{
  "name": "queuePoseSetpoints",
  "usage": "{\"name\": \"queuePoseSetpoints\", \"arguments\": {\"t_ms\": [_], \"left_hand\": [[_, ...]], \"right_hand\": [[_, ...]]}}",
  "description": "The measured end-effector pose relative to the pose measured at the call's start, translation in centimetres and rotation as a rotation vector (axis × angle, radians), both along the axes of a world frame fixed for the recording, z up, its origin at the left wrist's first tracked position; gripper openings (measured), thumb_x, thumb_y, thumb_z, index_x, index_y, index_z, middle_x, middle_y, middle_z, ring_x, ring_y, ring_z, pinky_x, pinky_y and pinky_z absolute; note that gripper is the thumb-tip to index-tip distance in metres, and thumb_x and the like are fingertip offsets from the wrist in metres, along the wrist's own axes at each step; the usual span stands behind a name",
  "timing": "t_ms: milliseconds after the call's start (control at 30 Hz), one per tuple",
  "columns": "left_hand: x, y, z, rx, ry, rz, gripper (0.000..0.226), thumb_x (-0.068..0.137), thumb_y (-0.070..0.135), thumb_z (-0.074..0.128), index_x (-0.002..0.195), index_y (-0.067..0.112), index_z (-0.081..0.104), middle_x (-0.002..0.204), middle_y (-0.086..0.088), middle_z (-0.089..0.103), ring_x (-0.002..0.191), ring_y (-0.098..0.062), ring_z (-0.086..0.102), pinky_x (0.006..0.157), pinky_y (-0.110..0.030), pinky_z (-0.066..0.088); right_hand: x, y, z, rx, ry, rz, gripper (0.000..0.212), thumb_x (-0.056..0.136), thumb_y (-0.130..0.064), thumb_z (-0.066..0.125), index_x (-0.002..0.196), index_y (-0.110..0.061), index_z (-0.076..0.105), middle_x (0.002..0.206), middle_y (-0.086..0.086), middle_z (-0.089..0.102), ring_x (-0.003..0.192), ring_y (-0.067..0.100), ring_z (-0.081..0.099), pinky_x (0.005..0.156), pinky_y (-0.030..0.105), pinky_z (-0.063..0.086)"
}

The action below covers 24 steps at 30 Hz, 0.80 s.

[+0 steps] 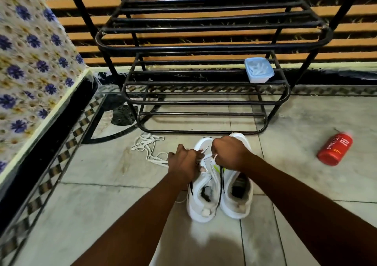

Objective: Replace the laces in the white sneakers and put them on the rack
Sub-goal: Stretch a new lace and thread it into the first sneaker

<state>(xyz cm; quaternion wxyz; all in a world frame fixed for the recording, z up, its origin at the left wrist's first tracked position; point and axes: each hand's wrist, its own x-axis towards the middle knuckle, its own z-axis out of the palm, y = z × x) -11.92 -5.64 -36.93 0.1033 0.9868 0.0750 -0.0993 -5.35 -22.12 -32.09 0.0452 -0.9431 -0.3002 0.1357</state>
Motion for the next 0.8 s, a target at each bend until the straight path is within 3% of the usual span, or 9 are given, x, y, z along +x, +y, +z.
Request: {"name": "queuePoseSetpoints", "arguments": {"t_ms": [167,300,433,533,633,733,800], "left_hand": [[-0.1,-0.4,0.5,0.030,0.002,-0.009,0.042,0.088,0.039,0.069,0.130,0.035,0.062,0.118,0.008,0.067,0.133,-0.019,0.039,0.103,-0.041,0.040],[0.0,-0.5,0.6,0.024,0.019,-0.018,0.047,0.088,0.041,0.070,0.134,0.040,0.060,0.124,0.011,0.066,0.134,-0.018,0.039,0.104,-0.042,0.040],[0.1,-0.6,0.7,0.024,0.020,-0.023,0.046,0.089,0.041,0.071,0.133,0.041,0.061,0.124,0.011,0.066,0.134,-0.018,0.040,0.107,-0.042,0.040],[0.3,-0.5,0.5,0.046,0.024,-0.015,0.045,0.088,0.044,0.071,0.131,0.039,0.062,0.121,0.008,0.067,0.133,-0.018,0.041,0.106,-0.043,0.041],[0.2,-0.6,0.6,0.059,0.024,-0.022,0.045,0.088,0.041,0.069,0.133,0.039,0.062,0.123,0.009,0.067,0.132,-0.019,0.041,0.105,-0.042,0.041],[0.1,-0.5,0.6,0.054,0.024,-0.036,0.046,0.089,0.038,0.068,0.135,0.041,0.061,0.124,0.010,0.067,0.133,-0.019,0.041,0.105,-0.041,0.041],[0.3,-0.5,0.5,0.062,0.027,-0.036,0.047,0.089,0.037,0.068,0.136,0.040,0.060,0.125,0.010,0.067,0.133,-0.019,0.041,0.105,-0.041,0.041]], "right_hand": [[1.0,-1.3,1.8,0.068,-0.012,-0.072,0.012,0.085,-0.026,0.062,0.096,-0.025,0.063,0.108,0.003,0.067,0.110,0.027,0.057,0.085,0.034,0.046],[1.5,-3.8,4.1,0.071,0.037,-0.089,0.007,0.073,-0.029,0.060,0.075,-0.030,0.054,0.090,-0.002,0.068,0.102,0.026,0.060,0.074,0.030,0.042],[1.7,-6.0,6.3,0.171,0.020,-0.117,0.011,0.067,-0.037,0.054,0.074,-0.032,0.061,0.093,-0.005,0.072,0.098,0.023,0.063,0.084,0.036,0.053],[2.1,-6.8,6.5,0.213,0.115,-0.151,0.011,0.071,-0.036,0.058,0.075,-0.031,0.067,0.093,-0.007,0.070,0.102,0.017,0.057,0.090,0.035,0.050],[2.1,-7.3,5.9,0.207,0.202,-0.142,0.016,0.078,-0.026,0.061,0.089,-0.034,0.069,0.099,-0.005,0.066,0.109,0.017,0.051,0.087,0.032,0.045],[2.4,-8.1,6.3,0.182,0.216,-0.121,0.054,0.076,-0.006,0.061,0.125,-0.028,0.068,0.109,-0.011,0.070,0.109,0.015,0.049,0.088,0.028,0.045],[2.7,-8.4,6.9,0.149,0.225,-0.109,0.064,0.074,-0.005,0.068,0.135,-0.024,0.063,0.114,-0.014,0.071,0.107,0.014,0.053,0.092,0.029,0.049]]}}
